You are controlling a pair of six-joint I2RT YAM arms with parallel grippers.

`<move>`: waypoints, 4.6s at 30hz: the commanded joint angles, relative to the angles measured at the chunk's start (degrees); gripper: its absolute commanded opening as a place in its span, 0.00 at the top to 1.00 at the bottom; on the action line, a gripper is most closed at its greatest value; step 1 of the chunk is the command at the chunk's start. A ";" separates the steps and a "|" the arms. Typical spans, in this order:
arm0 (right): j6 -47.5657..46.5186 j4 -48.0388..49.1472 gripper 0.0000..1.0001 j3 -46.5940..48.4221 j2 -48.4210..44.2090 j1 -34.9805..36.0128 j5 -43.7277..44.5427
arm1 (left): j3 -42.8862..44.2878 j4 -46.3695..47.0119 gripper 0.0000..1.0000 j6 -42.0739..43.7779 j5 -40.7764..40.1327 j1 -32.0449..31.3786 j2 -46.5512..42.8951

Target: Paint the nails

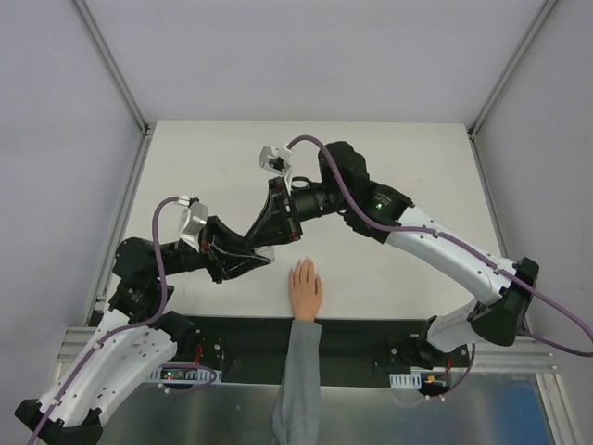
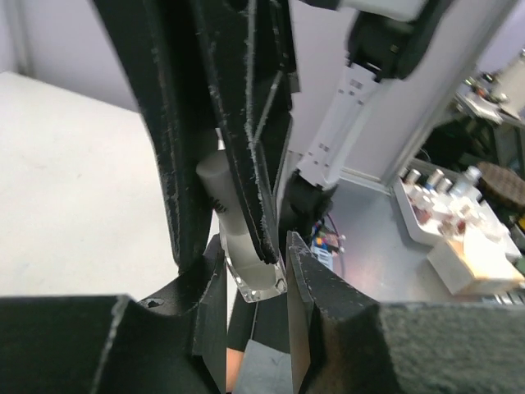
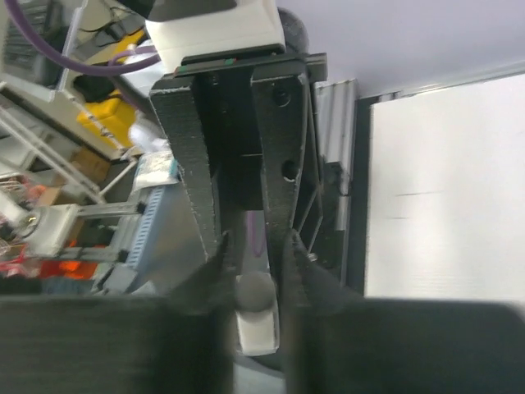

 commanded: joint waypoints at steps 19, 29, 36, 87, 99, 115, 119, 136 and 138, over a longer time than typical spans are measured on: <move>-7.18 -17.50 0.66 8.39 -3.57 21.70 74.02 | 3.08 1.99 1.00 6.22 -11.30 0.10 5.13; -7.98 -12.84 0.27 3.81 -7.73 6.32 13.54 | -1.14 2.25 1.00 5.00 0.59 0.10 -2.01; -5.08 -7.93 0.45 3.99 -4.91 4.02 6.40 | -0.26 2.60 1.00 3.41 3.85 0.10 -2.19; -7.98 40.15 0.99 -59.63 -27.67 3.50 90.49 | 1.93 -24.64 0.06 8.51 -19.00 0.10 -13.00; -2.00 55.80 0.99 -76.95 -18.80 -0.72 98.23 | 2.20 -25.26 0.06 7.45 -19.79 0.10 -11.59; 4.76 56.51 0.94 -77.92 -11.76 -1.78 100.44 | 1.50 -25.26 0.05 8.16 -20.76 0.10 -13.88; 5.03 56.07 0.88 -77.66 -11.06 -1.78 100.27 | 1.58 -25.35 0.05 8.33 -19.71 0.10 -13.87; 10.91 -8.82 0.35 -52.21 -35.31 -1.87 96.75 | 4.48 -27.28 0.04 7.81 -24.53 0.10 -13.00; 12.23 -22.60 0.35 -42.45 -36.10 -1.95 95.26 | 5.36 -28.51 0.04 7.10 -27.94 0.10 -12.47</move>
